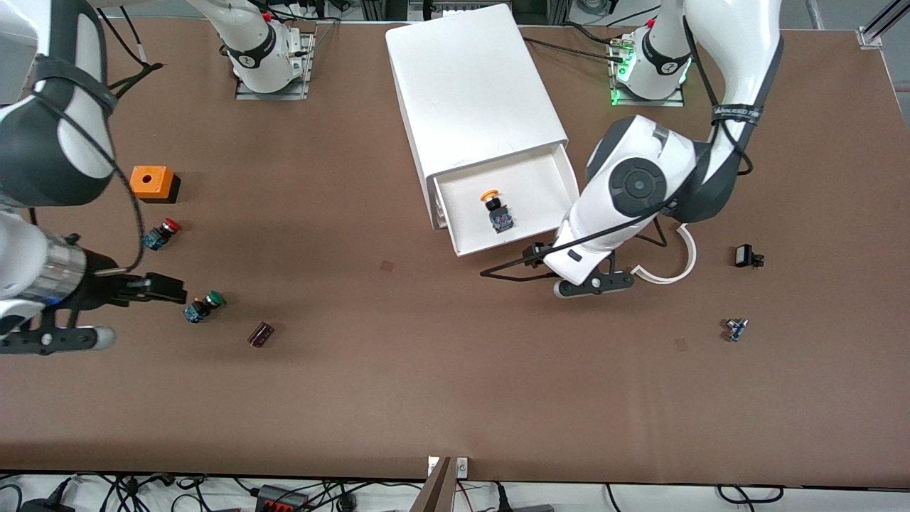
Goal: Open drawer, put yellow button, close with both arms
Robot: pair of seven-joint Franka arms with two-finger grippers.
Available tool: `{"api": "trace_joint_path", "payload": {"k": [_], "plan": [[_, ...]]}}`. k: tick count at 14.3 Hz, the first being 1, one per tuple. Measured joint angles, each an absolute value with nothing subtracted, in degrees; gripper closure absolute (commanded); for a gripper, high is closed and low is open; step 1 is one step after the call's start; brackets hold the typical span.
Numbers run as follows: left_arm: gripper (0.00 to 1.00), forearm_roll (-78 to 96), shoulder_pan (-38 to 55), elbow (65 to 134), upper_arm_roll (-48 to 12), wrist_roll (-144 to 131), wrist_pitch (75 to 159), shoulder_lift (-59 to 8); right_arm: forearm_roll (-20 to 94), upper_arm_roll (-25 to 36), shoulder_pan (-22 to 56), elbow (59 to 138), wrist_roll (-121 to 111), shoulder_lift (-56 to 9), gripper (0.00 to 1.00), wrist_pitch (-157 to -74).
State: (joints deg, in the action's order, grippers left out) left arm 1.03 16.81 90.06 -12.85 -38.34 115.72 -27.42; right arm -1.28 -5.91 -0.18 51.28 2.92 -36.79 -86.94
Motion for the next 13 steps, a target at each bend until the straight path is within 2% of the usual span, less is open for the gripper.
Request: {"api": "trace_joint_path", "payload": {"k": [7, 13], "plan": [[0.00, 1.0, 17.3, 93.0, -16.1, -43.5, 117.8, -27.0, -4.3, -5.3, -3.2, 52.1, 2.0, -31.3, 0.00, -83.2], [0.00, 1.0, 17.0, 98.8, -21.5, -49.0, 117.7, -24.0, -4.3, -1.6, -3.5, 66.1, -1.5, -19.2, 0.00, -83.7]]}}
